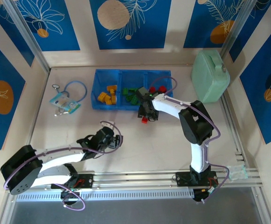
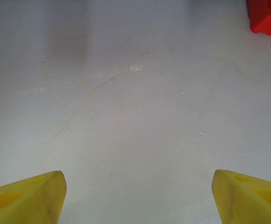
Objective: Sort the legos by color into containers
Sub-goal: Pick up the lego from the center of the table.
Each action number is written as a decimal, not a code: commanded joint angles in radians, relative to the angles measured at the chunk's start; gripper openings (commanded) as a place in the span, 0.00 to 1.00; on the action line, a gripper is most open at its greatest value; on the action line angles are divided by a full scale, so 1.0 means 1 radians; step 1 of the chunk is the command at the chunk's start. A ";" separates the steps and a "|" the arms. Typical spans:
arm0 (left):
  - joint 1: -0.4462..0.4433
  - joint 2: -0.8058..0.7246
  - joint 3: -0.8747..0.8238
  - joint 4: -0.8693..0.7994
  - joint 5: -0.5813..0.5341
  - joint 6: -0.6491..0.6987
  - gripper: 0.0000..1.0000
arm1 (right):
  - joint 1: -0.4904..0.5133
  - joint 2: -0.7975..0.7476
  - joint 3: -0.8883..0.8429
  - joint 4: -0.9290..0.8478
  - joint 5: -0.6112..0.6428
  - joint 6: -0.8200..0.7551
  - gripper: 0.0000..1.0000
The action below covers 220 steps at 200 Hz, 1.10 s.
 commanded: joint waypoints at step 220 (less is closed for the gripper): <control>-0.077 -0.064 -0.009 0.012 -0.064 -0.031 0.80 | 0.003 -0.316 -0.203 -0.039 0.077 -0.031 0.29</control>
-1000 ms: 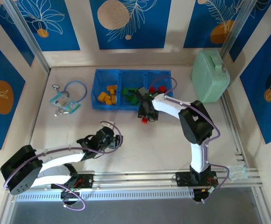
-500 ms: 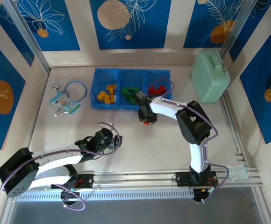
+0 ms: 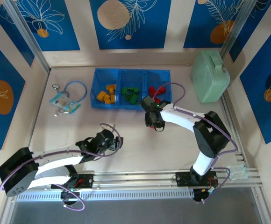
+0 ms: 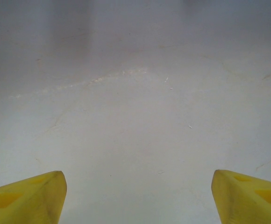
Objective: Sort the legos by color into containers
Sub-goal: Pick up the lego from the center of the table, then place the lego in the container.
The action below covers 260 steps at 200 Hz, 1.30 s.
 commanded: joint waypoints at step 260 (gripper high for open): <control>-0.117 -0.434 0.015 -0.181 -0.150 0.078 0.83 | -0.269 0.378 0.766 -0.322 -0.039 -0.343 0.75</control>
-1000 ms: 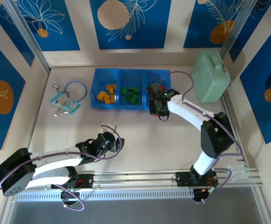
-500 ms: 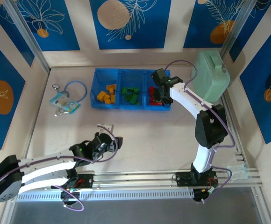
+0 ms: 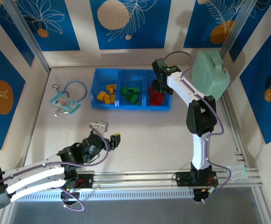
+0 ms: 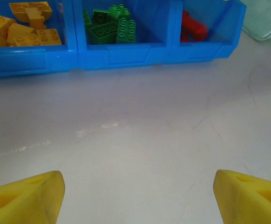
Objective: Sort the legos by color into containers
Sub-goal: Place the lego in the container.
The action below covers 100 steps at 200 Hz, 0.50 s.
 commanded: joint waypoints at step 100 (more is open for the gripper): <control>-0.009 -0.138 0.106 -0.214 -0.196 0.085 0.89 | 0.029 -0.556 -0.455 0.326 -0.240 -0.110 0.75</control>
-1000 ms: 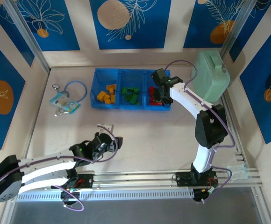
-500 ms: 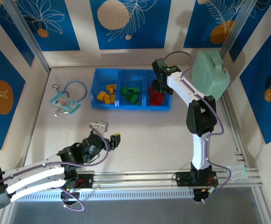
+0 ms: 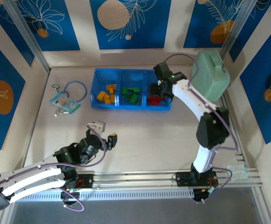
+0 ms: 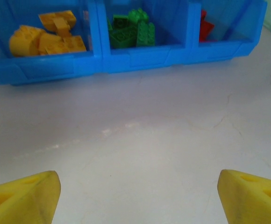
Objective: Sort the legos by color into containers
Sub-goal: Place the lego in the container, then reset both arms
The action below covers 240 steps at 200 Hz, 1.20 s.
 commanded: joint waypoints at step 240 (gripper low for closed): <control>0.143 -0.095 -0.132 0.170 -0.632 0.545 1.00 | -0.091 -1.421 -1.229 0.471 0.305 -0.066 0.99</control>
